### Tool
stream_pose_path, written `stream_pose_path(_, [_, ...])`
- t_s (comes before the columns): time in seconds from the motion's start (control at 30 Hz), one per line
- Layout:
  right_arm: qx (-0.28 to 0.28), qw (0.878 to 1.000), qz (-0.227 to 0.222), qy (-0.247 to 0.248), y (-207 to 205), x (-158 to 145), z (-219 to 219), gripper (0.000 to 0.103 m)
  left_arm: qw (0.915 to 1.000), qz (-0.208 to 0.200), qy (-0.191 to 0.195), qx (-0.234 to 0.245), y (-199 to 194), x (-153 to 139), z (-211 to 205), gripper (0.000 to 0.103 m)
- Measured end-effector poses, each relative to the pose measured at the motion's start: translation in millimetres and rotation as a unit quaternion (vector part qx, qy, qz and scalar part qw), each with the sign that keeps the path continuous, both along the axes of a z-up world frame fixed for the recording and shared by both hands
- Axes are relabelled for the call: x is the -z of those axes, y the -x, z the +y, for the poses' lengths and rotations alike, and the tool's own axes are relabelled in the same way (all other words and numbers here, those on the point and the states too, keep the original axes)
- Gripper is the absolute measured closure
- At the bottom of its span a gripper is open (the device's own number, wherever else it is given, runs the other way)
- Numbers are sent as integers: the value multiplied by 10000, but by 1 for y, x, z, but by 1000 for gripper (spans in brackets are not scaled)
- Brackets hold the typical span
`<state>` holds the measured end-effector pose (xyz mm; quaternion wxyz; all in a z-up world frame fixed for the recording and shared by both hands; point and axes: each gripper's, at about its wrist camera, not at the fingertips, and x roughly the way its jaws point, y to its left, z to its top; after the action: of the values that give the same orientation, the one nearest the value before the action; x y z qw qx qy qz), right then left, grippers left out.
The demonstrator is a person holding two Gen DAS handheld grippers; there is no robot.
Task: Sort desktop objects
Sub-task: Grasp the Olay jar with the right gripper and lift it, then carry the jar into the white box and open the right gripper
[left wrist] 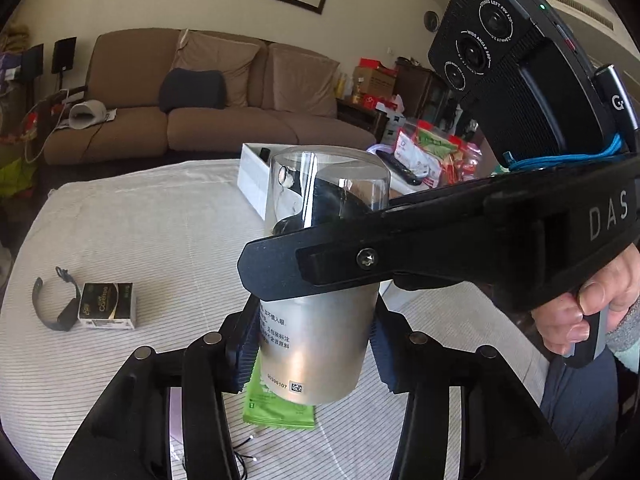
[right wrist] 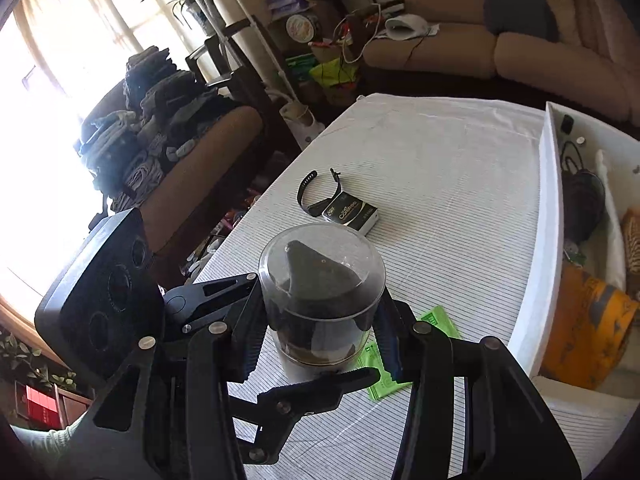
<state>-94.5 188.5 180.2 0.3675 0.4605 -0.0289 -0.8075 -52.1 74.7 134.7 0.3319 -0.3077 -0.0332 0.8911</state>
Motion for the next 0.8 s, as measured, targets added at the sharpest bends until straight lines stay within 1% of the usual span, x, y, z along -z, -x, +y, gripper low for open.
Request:
stream_pose_path(0.07, [58,10000,15,8,-5,0,8,58,9999,-6,64,91,-4,-1,8,54])
stream_pose_path(0.13, [97,9999,-6,29,-10,1,19,58,9998,-96,82,158,-8,-2,18,54])
stream_pose_path(0.23, [191,9998,-27,80,-16,0,41,58,9992,-347,-89,168,-12,-3,36,54])
stream_pose_path(0.3, [308,9995,-12,102,-18,-3,62,58,9982,-517,-242,175,-12,-4,54,54])
stream_pose_path(0.47, [800,9966,-61,185,-12,-8,134,58,9956,-799,-399,286,0,-10,119,54])
stream_pose_path(0.6, [1307,9907,-126,350,6,-11,203,58,9938,-968,-289,464,20,-18,182,54])
stream_pose_path(0.67, [1536,9872,-183,399,18,-9,233,58,9932,-1045,-140,488,33,-21,213,55])
stream_pose_path(0.73, [1712,9840,-266,409,32,-6,257,58,9925,-1124,-9,486,45,-21,241,55])
stream_pose_path(0.8, [1824,9818,-344,399,45,-2,278,58,9910,-1262,32,437,58,-18,262,55])
